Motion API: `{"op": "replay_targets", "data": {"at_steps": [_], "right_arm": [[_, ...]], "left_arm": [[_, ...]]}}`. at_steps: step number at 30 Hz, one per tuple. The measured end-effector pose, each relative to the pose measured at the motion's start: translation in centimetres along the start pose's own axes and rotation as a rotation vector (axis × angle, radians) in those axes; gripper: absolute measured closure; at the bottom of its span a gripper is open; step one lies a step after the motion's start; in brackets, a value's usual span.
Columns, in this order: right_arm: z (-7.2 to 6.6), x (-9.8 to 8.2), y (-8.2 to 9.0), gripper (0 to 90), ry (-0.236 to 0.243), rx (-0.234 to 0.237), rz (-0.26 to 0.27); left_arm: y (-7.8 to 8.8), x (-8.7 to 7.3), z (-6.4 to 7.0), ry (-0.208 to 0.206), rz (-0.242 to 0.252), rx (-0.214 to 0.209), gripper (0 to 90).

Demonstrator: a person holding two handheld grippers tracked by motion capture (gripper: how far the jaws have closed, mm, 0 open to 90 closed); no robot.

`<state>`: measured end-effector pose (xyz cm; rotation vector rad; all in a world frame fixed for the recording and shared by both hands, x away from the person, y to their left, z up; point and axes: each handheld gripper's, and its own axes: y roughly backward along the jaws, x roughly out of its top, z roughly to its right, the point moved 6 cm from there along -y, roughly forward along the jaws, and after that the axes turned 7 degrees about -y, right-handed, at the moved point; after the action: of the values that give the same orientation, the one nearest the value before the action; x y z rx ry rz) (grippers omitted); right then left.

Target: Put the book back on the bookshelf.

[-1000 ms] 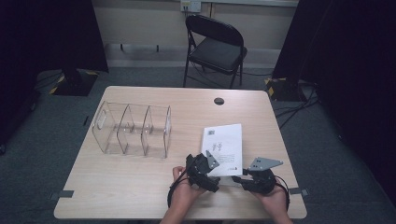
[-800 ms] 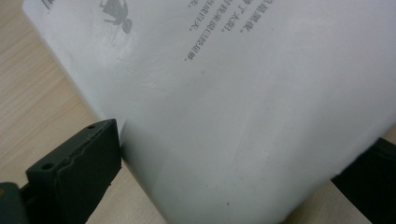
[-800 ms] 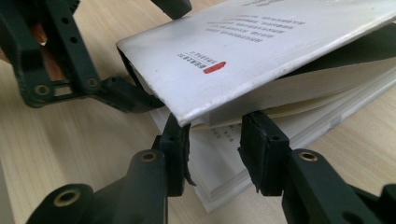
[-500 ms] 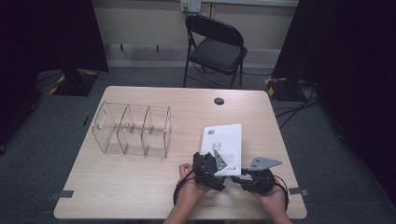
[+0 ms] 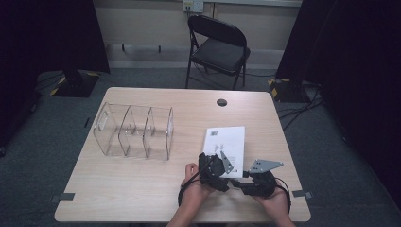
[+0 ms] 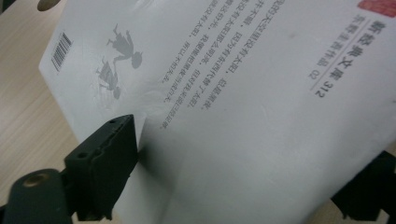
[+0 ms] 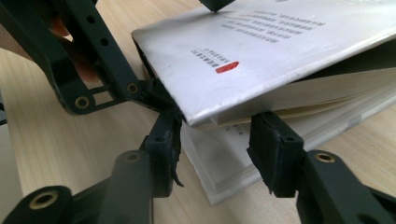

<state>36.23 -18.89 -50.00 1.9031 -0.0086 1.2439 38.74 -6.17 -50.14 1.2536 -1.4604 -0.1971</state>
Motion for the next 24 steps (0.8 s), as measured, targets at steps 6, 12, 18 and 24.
{"op": "replay_targets", "data": {"at_steps": [6,12,18,24], "right_arm": [[0.3,-0.4,0.3,48.0,0.035,0.019,-0.006],[1.9,-0.9,1.0,49.4,0.001,-0.035,-0.026],[2.9,-0.5,0.1,49.8,-0.018,-0.1,-0.049],[2.4,0.1,-0.7,51.2,0.023,-0.104,-0.022]], "left_arm": [[0.2,0.0,-0.1,-0.015,0.0,-0.017,14.7],[0.3,-0.1,-0.2,-0.028,0.004,-0.031,15.8],[0.3,-0.1,-0.1,-0.034,0.0,-0.035,15.8],[0.3,-0.1,0.1,-0.045,0.025,-0.031,15.7]]}}
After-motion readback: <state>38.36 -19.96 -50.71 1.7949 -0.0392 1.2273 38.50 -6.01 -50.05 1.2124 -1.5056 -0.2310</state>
